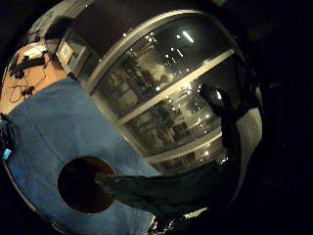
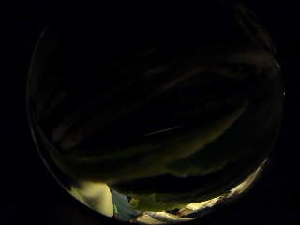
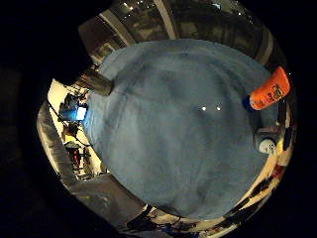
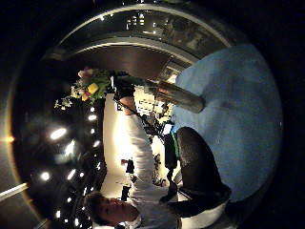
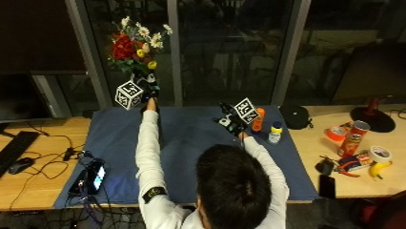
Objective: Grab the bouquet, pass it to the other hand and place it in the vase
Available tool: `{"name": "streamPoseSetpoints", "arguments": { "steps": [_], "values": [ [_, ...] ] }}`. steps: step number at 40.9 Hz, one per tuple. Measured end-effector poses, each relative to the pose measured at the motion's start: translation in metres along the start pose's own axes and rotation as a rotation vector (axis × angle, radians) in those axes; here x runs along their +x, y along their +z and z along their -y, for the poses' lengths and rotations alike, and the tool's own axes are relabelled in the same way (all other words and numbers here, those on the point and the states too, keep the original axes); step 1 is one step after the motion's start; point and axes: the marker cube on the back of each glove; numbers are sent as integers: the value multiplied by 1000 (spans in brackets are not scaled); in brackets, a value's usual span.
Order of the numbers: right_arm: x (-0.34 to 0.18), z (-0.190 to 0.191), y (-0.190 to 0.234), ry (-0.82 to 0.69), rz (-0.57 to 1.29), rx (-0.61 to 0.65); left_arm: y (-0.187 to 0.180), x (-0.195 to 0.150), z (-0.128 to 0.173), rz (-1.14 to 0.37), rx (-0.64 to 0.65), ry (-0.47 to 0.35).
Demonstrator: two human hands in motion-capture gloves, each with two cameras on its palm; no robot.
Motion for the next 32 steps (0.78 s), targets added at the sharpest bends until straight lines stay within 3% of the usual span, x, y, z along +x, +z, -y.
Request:
{"name": "streamPoseSetpoints", "arguments": {
  "steps": [6,9,11,15,21,26,32],
  "values": [
    [-4,1,8,-68,79,-28,-12,-14,-10,-48,-107,-52],
    [3,1,14,-48,59,-21,-33,-16,-35,-101,-398,-78],
    [12,2,18,-38,34,-3,-39,-46,-47,5,-620,-96],
    [27,1,22,-70,44,21,-57,-116,-61,258,-796,-149],
    [42,-16,22,54,156,-63,-115,-135,-97,252,-836,-20],
    [53,-21,15,-38,191,-63,-135,-147,-101,254,-772,35],
    [73,-28,4,225,-6,37,-145,-142,-109,220,-756,42]
  ]
}}
